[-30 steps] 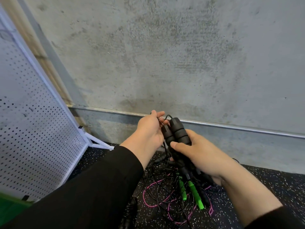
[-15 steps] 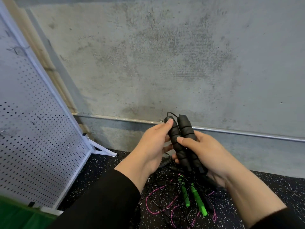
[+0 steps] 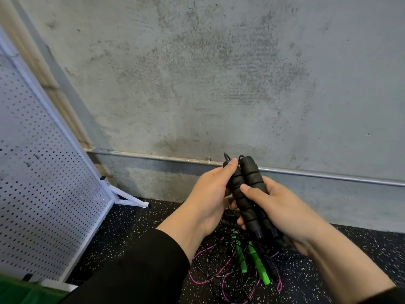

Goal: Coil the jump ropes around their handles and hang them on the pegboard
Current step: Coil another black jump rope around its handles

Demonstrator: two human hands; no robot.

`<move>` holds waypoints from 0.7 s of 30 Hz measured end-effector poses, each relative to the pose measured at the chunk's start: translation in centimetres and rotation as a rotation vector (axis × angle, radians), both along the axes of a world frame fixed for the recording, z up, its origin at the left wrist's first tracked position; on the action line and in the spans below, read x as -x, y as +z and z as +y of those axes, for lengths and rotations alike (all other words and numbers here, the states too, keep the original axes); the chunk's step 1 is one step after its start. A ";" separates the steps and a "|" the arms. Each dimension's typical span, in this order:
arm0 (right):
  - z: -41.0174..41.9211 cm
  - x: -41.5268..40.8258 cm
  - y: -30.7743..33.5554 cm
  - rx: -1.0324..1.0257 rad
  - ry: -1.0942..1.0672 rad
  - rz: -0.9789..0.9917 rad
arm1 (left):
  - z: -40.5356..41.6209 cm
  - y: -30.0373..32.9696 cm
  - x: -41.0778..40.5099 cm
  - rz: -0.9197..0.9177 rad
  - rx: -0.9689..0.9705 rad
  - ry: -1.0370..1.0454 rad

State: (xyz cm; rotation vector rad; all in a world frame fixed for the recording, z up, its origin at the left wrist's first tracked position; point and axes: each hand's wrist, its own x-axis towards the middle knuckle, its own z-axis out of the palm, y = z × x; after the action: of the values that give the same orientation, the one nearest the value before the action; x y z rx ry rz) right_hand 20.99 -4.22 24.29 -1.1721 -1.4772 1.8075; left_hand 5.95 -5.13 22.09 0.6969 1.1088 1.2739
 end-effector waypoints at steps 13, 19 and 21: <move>0.4 0.5 -0.4 0.148 0.094 0.175 | 1.4 -0.3 1.3 -0.126 -0.052 -0.091; 0.8 0.3 -0.4 0.280 0.092 0.367 | 1.1 1.0 2.8 0.291 0.007 0.132; 1.0 -0.1 -0.5 0.294 0.138 0.378 | 1.4 0.5 4.3 0.590 -0.052 0.421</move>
State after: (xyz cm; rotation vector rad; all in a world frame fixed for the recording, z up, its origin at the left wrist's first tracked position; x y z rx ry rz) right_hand 21.04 -3.23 23.83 -0.8058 -1.1244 2.2515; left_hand 1.66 -3.71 22.56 0.9453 1.7774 1.4965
